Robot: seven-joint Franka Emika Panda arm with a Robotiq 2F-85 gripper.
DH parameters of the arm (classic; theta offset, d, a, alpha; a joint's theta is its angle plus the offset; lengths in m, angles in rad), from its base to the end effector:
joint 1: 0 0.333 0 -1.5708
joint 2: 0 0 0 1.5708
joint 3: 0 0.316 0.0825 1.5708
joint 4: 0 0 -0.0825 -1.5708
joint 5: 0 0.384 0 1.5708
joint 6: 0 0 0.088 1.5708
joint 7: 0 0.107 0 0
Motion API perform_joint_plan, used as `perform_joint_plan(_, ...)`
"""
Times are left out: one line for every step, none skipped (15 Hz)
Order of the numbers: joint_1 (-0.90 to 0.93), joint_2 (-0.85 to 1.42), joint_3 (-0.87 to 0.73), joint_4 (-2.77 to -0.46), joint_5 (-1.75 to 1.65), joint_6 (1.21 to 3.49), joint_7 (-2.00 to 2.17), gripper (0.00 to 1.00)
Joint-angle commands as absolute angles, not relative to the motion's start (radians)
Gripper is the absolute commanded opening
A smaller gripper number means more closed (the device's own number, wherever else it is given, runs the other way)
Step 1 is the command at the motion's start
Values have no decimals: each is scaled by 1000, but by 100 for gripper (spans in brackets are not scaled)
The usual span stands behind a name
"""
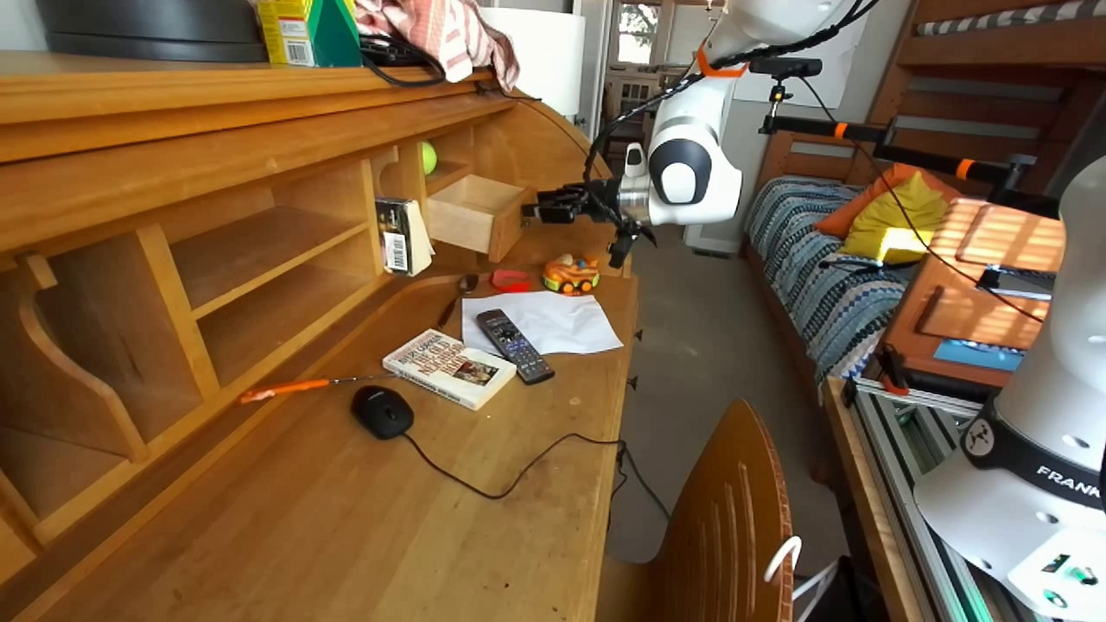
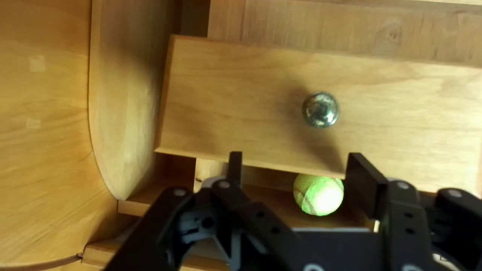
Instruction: Open the right drawer
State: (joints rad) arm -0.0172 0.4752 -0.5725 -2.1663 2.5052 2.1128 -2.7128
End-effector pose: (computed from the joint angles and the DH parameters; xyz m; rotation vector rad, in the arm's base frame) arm 0.4963 -0.2973 0.2173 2.3512 0.1005 1.9382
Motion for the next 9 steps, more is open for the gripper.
perform_joint_plan(91,425,-676,-2226,2524,2138,-2756,100)
perform_joint_plan(150,424,-729,-2235,2524,2157,-2756,100)
perform_joint_plan(206,421,-775,-2249,2525,2168,-2756,100)
perform_joint_plan(267,422,-825,-2263,2525,2169,-2756,100)
perform_joint_plan(327,428,-874,-2271,2525,2161,-2756,100)
perform_joint_plan(367,424,-898,-2279,2525,2165,-2757,100)
perform_joint_plan(399,416,-920,-2285,2525,2162,-2757,100)
perform_joint_plan(437,408,-945,-2287,2524,2169,-2757,100)
perform_joint_plan(461,403,-962,-2287,2524,2168,-2757,100)
